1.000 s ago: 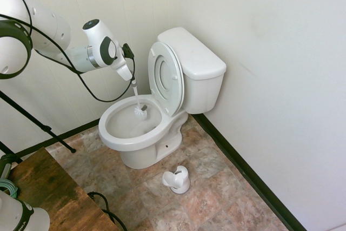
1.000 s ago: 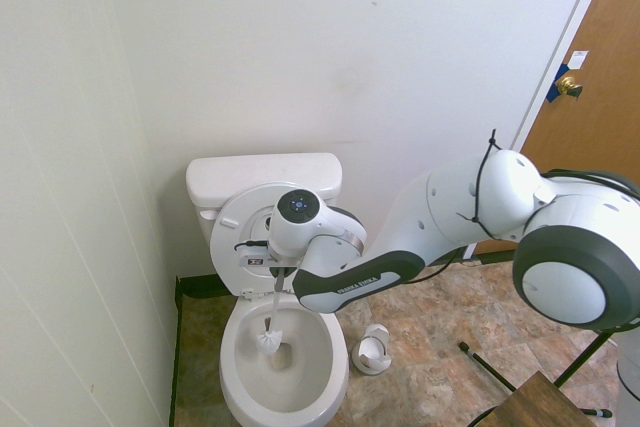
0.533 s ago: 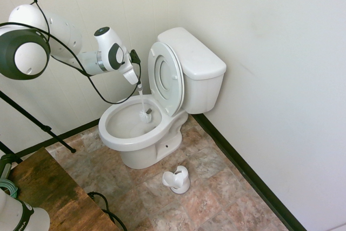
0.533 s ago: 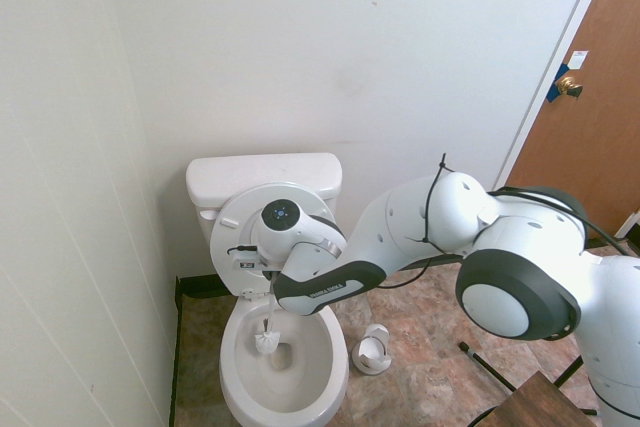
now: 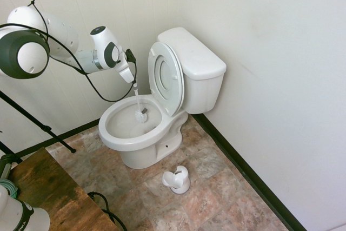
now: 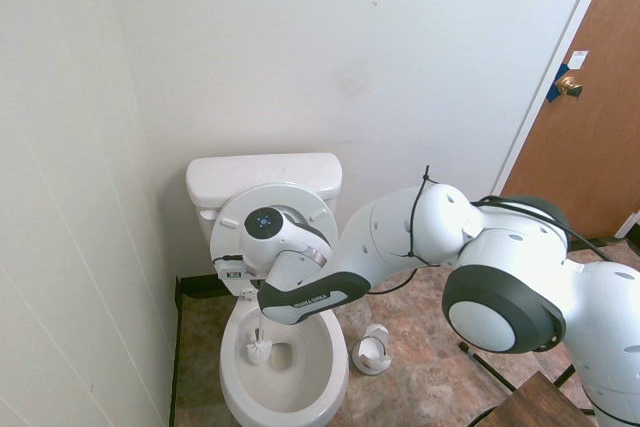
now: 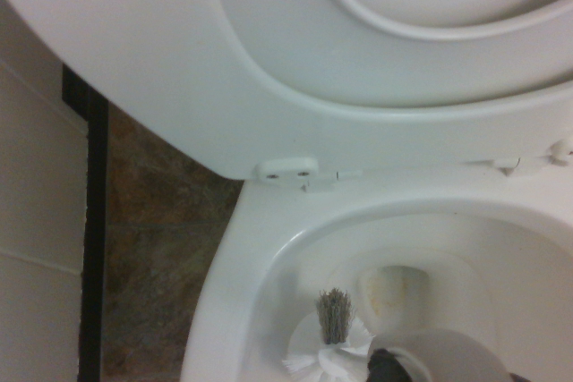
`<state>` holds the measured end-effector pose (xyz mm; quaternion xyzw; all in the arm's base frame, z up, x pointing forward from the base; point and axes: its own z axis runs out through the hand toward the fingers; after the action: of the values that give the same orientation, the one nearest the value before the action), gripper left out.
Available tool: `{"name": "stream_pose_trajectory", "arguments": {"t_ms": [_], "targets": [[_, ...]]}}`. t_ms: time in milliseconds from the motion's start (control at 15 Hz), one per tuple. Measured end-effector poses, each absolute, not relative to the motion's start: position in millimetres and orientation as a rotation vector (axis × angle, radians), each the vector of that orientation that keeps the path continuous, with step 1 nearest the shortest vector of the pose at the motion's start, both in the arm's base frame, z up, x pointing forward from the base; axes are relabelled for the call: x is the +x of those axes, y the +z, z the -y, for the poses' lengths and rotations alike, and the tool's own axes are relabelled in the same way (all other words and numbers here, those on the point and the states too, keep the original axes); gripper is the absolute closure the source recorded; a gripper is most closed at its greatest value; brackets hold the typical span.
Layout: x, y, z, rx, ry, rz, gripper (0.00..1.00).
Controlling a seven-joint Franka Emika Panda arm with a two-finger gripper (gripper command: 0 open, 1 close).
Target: Clean the toilet
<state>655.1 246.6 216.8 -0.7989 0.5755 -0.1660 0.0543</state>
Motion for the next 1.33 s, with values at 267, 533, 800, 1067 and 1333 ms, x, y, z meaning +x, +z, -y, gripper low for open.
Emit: {"name": "stream_pose_trajectory", "arguments": {"t_ms": [267, 533, 800, 1067, 1333], "targets": [[631, 214, -267, -2.49, -0.462, -1.688, 1.0], [581, 221, -269, -2.55, -0.367, -1.645, 1.0], [535, 233, -237, -2.574, -0.318, -1.652, 1.0], [522, 229, -170, -2.54, -0.295, -1.721, 1.0], [545, 224, -101, -2.464, -0.282, -1.826, 1.0]]}}
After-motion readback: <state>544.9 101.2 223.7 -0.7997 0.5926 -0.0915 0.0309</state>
